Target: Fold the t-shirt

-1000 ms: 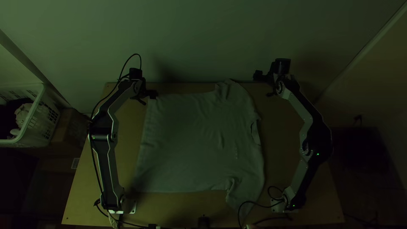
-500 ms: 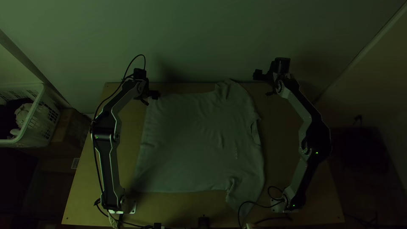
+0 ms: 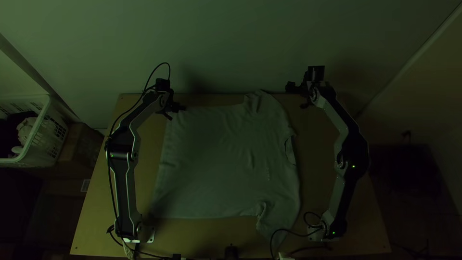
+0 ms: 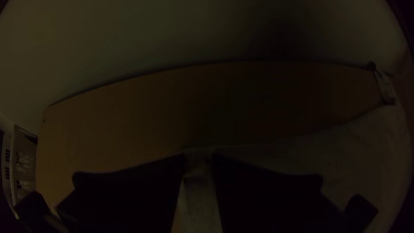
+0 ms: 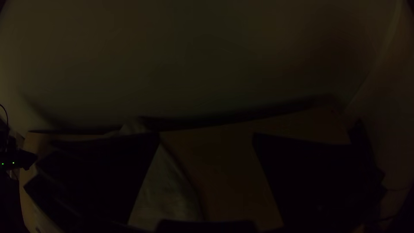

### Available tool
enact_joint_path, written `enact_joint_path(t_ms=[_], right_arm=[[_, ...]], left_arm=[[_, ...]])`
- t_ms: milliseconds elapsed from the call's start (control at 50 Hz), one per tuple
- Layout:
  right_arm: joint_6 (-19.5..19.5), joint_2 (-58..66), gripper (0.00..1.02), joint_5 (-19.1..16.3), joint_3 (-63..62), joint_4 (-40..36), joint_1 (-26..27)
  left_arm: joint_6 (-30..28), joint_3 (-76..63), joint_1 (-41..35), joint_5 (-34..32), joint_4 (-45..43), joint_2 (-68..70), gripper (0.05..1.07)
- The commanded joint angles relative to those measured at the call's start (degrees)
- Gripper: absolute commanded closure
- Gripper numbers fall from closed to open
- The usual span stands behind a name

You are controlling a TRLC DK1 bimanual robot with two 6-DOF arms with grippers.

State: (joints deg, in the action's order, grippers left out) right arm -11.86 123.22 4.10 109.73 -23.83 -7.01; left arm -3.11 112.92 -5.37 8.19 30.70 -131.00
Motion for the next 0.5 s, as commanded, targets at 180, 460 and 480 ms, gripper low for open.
enact_joint_path(t_ms=[180,460,480], right_arm=[[-4.2,6.1,0.04,-0.1,10.1,-8.4,-0.6],[-4.8,14.2,0.05,-0.1,20.9,-17.9,-2.1],[-4.9,14.5,0.05,-0.1,21.1,-17.9,-2.2]], left_arm=[[-2.7,-2.7,1.6,-0.7,1.9,-1.0,1.04],[-1.5,-2.4,2.8,-0.9,2.9,1.4,1.05],[-1.5,-2.4,2.8,-0.9,2.9,1.6,1.05]])
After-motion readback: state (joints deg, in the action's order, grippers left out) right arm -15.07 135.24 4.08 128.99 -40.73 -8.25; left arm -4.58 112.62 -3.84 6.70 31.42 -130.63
